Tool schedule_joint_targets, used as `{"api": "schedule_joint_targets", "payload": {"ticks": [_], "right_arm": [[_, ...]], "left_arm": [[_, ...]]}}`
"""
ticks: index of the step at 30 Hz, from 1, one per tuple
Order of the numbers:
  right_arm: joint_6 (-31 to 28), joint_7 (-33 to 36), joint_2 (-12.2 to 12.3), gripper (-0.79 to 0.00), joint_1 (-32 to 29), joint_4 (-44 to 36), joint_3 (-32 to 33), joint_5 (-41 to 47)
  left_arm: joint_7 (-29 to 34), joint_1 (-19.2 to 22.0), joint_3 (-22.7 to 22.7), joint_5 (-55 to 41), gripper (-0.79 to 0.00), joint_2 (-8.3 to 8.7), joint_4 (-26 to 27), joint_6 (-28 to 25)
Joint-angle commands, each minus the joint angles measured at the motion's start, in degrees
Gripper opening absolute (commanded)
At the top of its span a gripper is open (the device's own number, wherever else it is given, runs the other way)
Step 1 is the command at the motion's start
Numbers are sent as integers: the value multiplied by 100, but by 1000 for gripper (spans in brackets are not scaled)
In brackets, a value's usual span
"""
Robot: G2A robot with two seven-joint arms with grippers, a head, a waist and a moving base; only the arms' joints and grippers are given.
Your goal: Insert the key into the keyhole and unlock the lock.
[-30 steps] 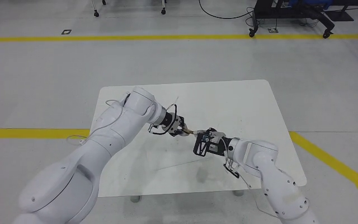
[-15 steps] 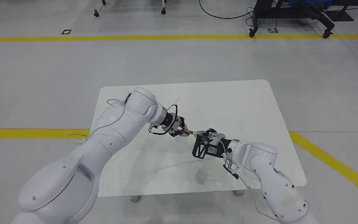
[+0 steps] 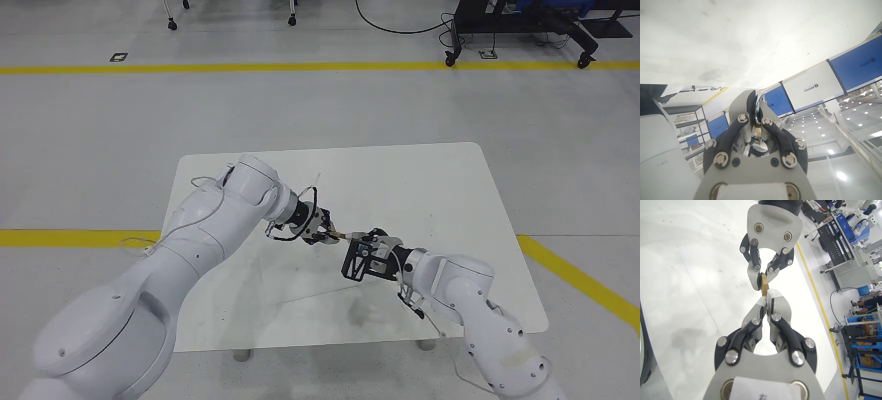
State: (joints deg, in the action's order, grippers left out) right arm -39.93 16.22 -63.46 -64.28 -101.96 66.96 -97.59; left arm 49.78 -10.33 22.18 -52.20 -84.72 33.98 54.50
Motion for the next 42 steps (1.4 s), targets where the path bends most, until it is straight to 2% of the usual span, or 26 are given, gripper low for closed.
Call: {"api": "schedule_joint_targets", "payload": {"ticks": [1, 24, 34, 42], "right_arm": [[20, -33, -3, -785, 5, 20, -5, 40], [-99, -388, 69, -785, -119, -11, 360, 389], [-705, -969, 159, -785, -188, 109, 825, 1013], [-628, -915, 188, -785, -201, 141, 887, 992]], "left_arm": [[24, 4, -34, -44, -785, 4, -6, -23], [175, 115, -331, -445, -785, 66, -118, -174], [268, 131, -385, -529, -785, 106, -220, -268], [345, 142, -401, -591, -785, 129, -224, -345]]}}
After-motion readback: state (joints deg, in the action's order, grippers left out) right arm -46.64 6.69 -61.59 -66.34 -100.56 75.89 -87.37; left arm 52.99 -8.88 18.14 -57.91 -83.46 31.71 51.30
